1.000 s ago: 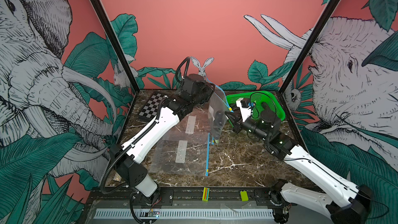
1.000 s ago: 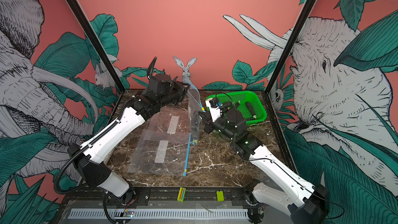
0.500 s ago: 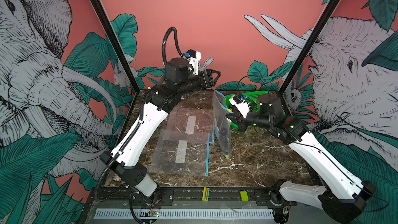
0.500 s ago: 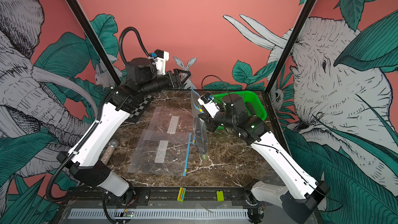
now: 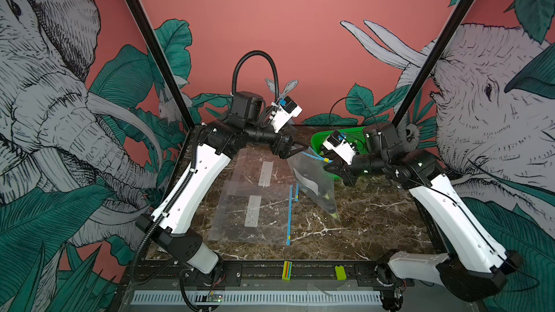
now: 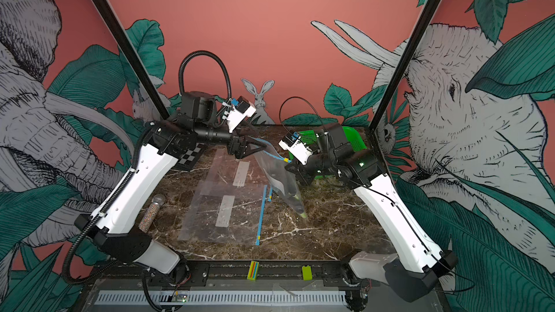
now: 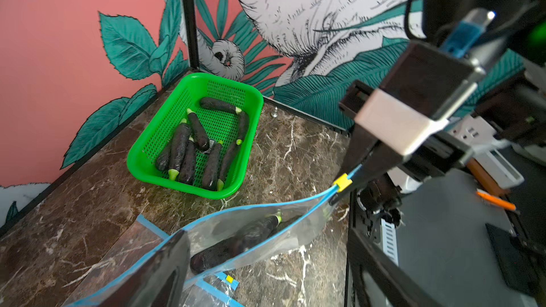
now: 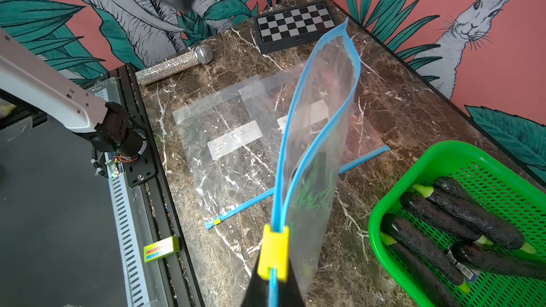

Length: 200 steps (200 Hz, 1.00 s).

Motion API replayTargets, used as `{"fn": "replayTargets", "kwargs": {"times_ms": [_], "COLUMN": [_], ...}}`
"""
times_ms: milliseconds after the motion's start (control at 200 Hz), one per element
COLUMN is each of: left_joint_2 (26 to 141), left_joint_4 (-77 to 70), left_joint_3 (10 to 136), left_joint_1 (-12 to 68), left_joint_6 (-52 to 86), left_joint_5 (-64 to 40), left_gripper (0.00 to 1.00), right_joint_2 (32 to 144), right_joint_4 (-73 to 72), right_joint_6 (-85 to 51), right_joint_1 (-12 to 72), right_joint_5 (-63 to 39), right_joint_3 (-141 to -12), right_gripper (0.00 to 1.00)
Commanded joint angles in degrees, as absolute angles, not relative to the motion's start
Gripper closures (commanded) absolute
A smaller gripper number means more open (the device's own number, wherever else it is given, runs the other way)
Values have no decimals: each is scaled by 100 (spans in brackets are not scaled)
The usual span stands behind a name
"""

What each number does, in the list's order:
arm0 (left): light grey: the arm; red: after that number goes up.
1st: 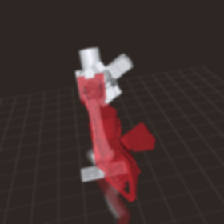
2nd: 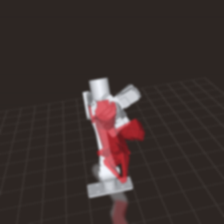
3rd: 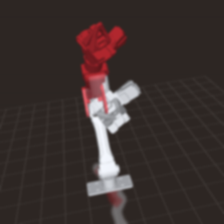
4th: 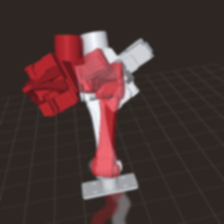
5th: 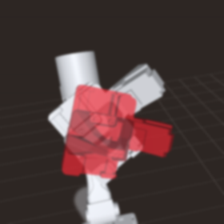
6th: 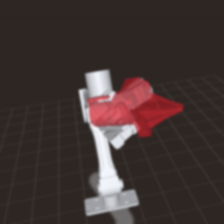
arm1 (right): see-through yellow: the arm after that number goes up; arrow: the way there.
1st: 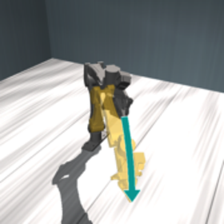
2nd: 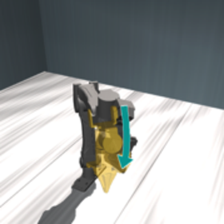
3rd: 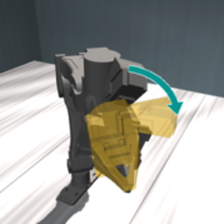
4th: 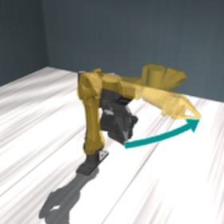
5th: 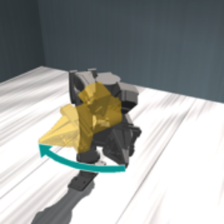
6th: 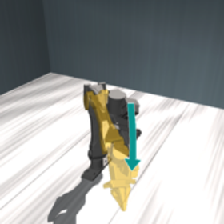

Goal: Place the eggplant in a zip-top bag and seal the zipper
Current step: Zip the zipper on the zipper food storage bag.

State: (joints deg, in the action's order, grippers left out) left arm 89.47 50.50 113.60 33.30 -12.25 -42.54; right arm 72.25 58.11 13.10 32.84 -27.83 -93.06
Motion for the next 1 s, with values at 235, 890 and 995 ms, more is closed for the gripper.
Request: {"fn": "replayTargets", "kwargs": {"times_ms": [235,890,995], "left_joint_2": [9616,10187,10284], "left_joint_4": [6226,7165,7163], "left_joint_3": [12233,12905,12932], "left_joint_1": [3309,3615,3615], "left_joint_6": [-2896,-4409,-4433], "left_joint_5": [-4811,-4903,-4878], "left_gripper": [15,18,22], "right_joint_2": [7381,7598,7612], "right_joint_4": [6272,6517,6529], "right_joint_6": [1605,1818,1828], "right_joint_1": [3261,3261,3261], "right_joint_5": [-3013,-3254,-3280], "right_joint_3": [-9854,-10425,-10454], "right_gripper": [100,100,100]}}
